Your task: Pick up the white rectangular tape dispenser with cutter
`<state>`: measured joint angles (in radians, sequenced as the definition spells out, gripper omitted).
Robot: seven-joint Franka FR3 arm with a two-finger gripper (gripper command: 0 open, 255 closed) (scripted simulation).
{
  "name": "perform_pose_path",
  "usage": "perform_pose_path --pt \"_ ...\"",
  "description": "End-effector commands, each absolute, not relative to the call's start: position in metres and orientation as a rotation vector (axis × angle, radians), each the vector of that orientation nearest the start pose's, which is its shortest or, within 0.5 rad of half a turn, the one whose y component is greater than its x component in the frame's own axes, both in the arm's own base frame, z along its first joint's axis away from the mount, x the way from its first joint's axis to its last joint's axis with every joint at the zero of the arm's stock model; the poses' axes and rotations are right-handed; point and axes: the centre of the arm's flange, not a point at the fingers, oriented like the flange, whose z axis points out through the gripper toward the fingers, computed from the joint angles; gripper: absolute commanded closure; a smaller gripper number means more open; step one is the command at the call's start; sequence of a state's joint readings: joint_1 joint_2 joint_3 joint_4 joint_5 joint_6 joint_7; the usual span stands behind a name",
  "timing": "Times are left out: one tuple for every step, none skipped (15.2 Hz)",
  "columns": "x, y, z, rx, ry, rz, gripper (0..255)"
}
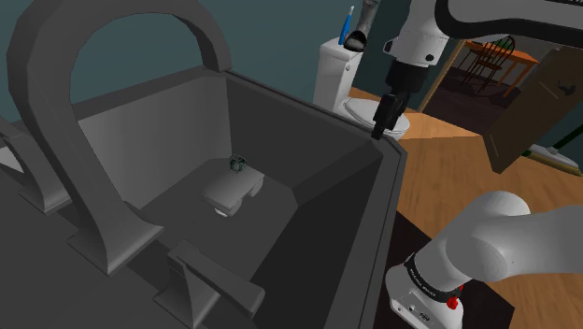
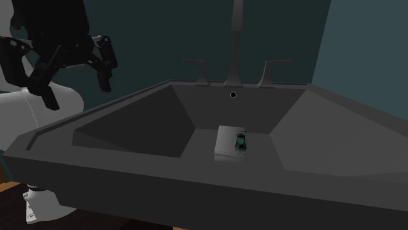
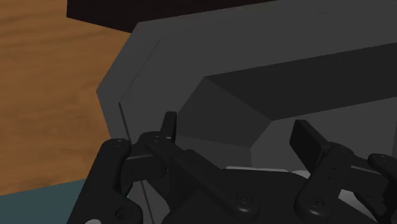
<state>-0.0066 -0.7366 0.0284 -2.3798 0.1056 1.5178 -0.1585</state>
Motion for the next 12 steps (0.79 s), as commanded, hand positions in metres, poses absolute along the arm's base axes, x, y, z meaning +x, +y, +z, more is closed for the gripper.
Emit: perform_pose_path --pt "0.312 0.021 0.560 -3.030 -0.259 0.181 0" --pt "0.318 0.032 0.557 -3.039 -0.255 0.176 0" --pt "0.324 0.044 0.554 -3.047 -0.251 0.171 0" --pt "0.331 0.056 0.551 -3.056 -0.247 0.165 0" --pt "0.337 0.068 0.548 -3.065 -0.243 0.160 0" --pt "0.344 0.080 0.545 -3.074 -0.240 0.155 0" --pt "0.350 0.091 0.542 -3.083 -0.236 0.149 0" --pt "0.357 0.103 0.538 -3.091 -0.232 0.144 0" --pt "0.363 0.115 0.535 -3.100 -0.227 0.138 0" --pt "0.370 0.126 0.531 -3.109 -0.223 0.133 0" --pt "0.377 0.138 0.528 -3.117 -0.219 0.127 0" --pt "0.383 0.149 0.524 -3.126 -0.215 0.122 0"
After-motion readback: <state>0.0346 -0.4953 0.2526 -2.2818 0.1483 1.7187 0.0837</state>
